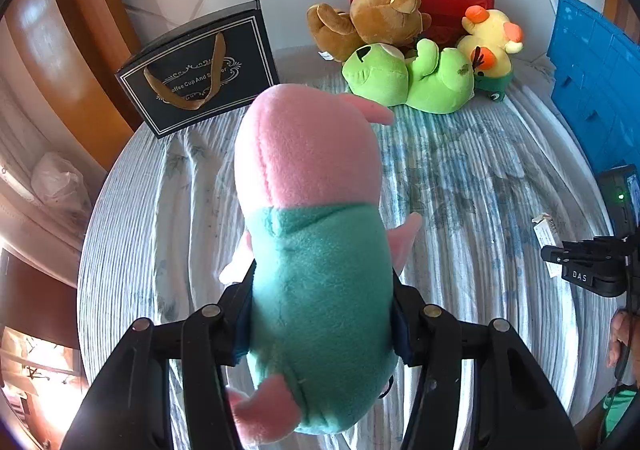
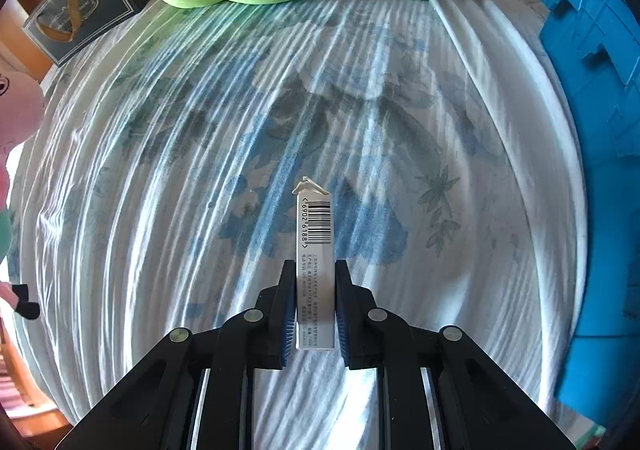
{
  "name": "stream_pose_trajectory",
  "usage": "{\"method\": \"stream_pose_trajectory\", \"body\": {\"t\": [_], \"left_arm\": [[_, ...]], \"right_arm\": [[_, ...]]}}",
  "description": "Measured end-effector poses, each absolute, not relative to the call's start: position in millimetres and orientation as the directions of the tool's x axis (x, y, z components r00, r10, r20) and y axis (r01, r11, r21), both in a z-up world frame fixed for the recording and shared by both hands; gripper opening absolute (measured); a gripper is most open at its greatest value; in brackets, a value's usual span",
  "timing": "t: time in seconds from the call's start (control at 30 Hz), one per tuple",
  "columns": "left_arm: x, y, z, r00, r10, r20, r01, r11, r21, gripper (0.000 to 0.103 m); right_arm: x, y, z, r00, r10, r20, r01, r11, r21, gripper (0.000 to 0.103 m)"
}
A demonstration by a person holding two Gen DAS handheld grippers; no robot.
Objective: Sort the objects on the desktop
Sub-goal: 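Lift the white box and George pig and carry both over the blue crate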
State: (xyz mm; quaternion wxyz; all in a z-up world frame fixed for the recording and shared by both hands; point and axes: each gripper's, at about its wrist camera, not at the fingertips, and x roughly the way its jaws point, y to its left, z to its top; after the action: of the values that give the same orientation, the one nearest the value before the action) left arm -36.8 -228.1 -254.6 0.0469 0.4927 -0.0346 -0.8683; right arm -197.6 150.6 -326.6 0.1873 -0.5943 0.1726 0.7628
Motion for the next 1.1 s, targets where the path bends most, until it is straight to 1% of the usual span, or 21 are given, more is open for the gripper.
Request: {"method": "stream_pose_trajectory", "body": {"t": [0.23,0.43,0.63,0.77,0.9,1.1], "left_arm": [[-36,-216,-238,-0.520,-0.115,-0.847,0.054,-0.993,0.101,0.053],[-33,-198,-215,-0.544,-0.108,-0.832,0.055,-0.994,0.094,0.053],[-30,-180,-190,-0.573,-0.112,-0.812,0.061,-0.994,0.094,0.053],[-28,-166,-171,-0.594,-0.109,-0.797,0.063,-0.994,0.089,0.053],[-25,-152,-153,-0.613,-0.107,-0.782,0.060,-0.994,0.089,0.053],[-21,-132,-125,-0.643,-0.105,-0.759,0.059,-0.994,0.088,0.053]], "right_arm": [[-178,151,-273,-0.305,0.067,-0.950,-0.474,-0.876,0.090,0.018],[-162,153,-220,-0.380,0.065,-0.923,-0.412,-0.905,0.106,0.018],[-158,148,-173,-0.447,0.049,-0.893,-0.390,-0.909,0.145,0.018],[-148,148,-150,-0.481,0.035,-0.876,-0.362,-0.918,0.162,0.018],[-138,145,-125,-0.505,0.045,-0.862,-0.331,-0.932,0.145,0.018],[-119,156,-94,-0.543,0.044,-0.838,-0.322,-0.933,0.160,0.018]]}}
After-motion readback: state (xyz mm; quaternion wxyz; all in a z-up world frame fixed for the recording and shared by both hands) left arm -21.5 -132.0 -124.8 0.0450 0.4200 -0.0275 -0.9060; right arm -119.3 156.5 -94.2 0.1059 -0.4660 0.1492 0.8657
